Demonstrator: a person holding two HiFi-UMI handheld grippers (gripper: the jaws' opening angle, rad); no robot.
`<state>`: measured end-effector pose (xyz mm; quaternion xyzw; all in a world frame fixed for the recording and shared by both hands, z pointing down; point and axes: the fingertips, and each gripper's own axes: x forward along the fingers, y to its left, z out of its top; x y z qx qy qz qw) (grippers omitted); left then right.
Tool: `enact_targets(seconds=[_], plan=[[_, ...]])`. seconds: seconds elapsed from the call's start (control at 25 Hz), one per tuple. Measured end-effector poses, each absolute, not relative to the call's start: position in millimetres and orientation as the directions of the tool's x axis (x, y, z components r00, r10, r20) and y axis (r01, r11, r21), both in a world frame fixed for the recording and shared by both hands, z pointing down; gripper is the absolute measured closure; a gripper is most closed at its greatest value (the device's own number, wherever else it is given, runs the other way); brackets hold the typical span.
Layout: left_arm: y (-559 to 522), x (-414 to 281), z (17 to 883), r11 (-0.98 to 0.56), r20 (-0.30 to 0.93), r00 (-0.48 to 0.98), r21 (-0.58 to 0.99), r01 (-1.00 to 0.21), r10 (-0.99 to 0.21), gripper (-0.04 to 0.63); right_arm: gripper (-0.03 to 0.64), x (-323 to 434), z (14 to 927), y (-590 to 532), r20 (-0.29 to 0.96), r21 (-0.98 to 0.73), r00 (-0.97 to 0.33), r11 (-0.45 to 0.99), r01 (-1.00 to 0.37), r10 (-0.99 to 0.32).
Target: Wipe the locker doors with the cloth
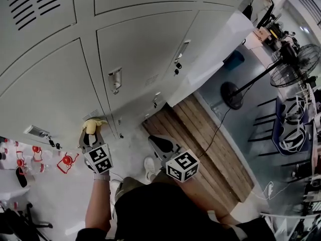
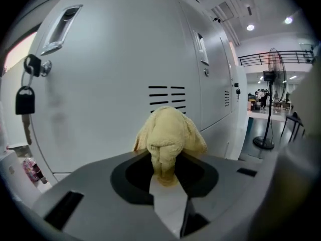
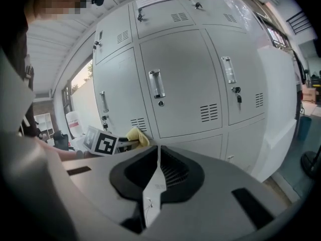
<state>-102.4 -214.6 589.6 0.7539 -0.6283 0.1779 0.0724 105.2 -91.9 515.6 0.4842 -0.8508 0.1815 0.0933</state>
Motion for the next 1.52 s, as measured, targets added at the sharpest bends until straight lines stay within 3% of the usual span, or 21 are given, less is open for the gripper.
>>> enact_targets(seconds=[0.52, 0.92, 1.2, 1.52], plan=[[-214.0, -19.7, 592.6, -0.429, 0.391, 0.368, -0.079, -0.900, -0.844, 0.483, 0.586, 154.7, 521.5, -66.9, 0.325, -0.245, -0.384, 0.315, -0.917, -0.864], [-166.8, 42.6, 559.9, -0.678, 0.348, 0.627, -0.036, -0.734, -0.697, 0.483, 0.586, 175.5, 519.7, -48.2, 0.298, -0.263, -0.302, 0.226, -0.938, -0.906], [-142.6, 56.8, 524.2, -0.793, 0.310, 0.748, -0.034, -0.608, -0.587, 0.483, 0.586, 177.1, 514.9, -36.7, 0.277, -0.277, -0.276, 0.198, -0.940, -0.921], [-127.7, 53.8, 504.0, -0.838, 0.261, 0.806, -0.023, -0.545, -0.532, 0.485, 0.586, 172.9, 495.5, -33.1, 0.238, -0.255, -0.281, 0.219, -0.942, -0.930]])
